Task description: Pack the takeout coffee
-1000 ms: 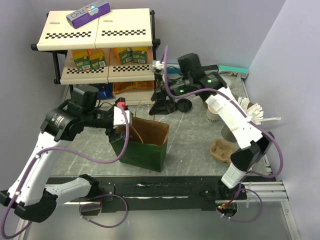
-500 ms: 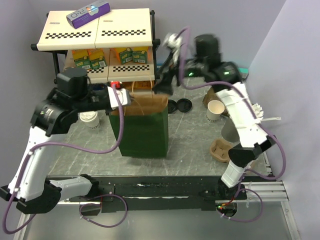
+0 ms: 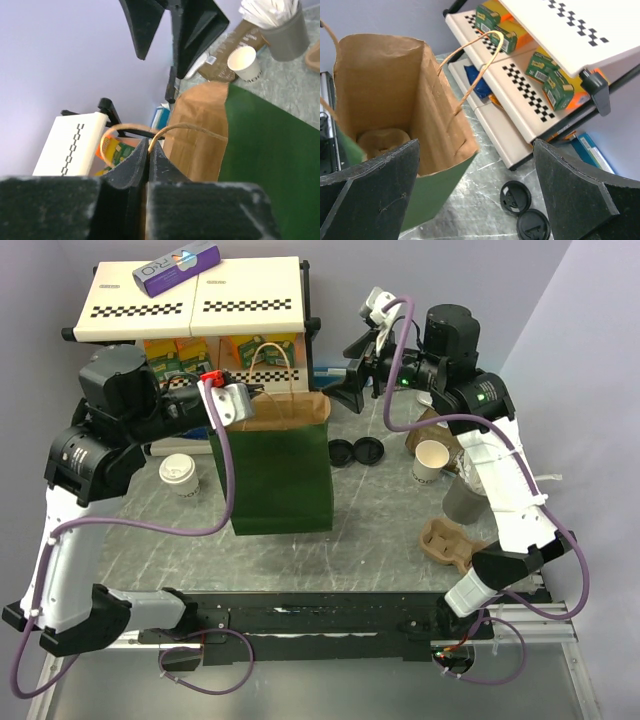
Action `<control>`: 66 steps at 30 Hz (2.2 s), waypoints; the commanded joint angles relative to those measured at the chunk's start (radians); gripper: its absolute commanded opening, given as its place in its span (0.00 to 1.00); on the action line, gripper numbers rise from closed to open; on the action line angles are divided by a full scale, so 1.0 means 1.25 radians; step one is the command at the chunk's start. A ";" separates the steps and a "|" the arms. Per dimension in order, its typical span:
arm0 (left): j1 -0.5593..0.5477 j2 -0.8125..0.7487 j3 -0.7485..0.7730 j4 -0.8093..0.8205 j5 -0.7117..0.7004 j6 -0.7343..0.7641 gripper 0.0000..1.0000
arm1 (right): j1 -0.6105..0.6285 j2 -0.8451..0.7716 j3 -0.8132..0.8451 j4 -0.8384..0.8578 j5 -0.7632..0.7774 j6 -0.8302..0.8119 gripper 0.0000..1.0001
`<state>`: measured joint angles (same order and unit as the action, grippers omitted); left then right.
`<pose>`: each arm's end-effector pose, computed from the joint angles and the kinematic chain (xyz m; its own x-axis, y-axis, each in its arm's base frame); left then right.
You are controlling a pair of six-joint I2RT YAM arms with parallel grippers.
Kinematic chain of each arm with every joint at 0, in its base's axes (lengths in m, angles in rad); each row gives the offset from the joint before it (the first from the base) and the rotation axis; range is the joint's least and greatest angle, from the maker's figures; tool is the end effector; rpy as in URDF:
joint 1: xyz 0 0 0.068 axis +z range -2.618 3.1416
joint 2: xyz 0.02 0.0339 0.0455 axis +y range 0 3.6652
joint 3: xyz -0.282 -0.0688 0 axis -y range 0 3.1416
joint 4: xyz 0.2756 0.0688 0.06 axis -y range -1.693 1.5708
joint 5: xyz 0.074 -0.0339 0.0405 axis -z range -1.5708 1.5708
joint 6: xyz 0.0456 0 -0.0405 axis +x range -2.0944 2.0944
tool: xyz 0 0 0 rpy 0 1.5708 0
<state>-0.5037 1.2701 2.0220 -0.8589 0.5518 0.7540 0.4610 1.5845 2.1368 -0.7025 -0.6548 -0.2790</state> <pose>0.1715 -0.1218 0.6029 0.5257 0.3759 -0.7631 0.6964 0.3250 0.6398 0.2885 0.1743 0.5747 0.1169 -0.1859 -0.9756 -0.8945 0.4071 -0.1847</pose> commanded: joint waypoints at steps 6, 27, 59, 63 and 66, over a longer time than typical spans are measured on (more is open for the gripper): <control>-0.003 -0.143 -0.282 -0.238 0.080 0.103 0.99 | -0.012 -0.066 -0.101 0.021 0.004 0.008 1.00; -0.003 -0.198 -0.376 -0.177 0.036 0.080 0.75 | 0.086 0.107 -0.101 -0.026 -0.204 -0.010 1.00; -0.002 -0.131 -0.136 0.016 -0.144 -0.183 0.01 | 0.187 0.166 0.051 0.185 0.069 0.055 0.00; -0.035 -0.046 -0.019 -0.116 0.082 -0.179 0.01 | 0.138 0.292 0.315 -0.024 -0.235 0.048 0.00; -0.030 -0.071 -0.088 0.031 -0.294 -0.070 0.01 | 0.187 0.248 0.380 -0.194 -0.273 -0.097 0.00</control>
<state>-0.5446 1.1767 1.9717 -0.9825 0.4831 0.6102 0.6548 1.9472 2.5072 -0.7105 -0.8616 -0.2516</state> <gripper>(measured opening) 0.023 0.011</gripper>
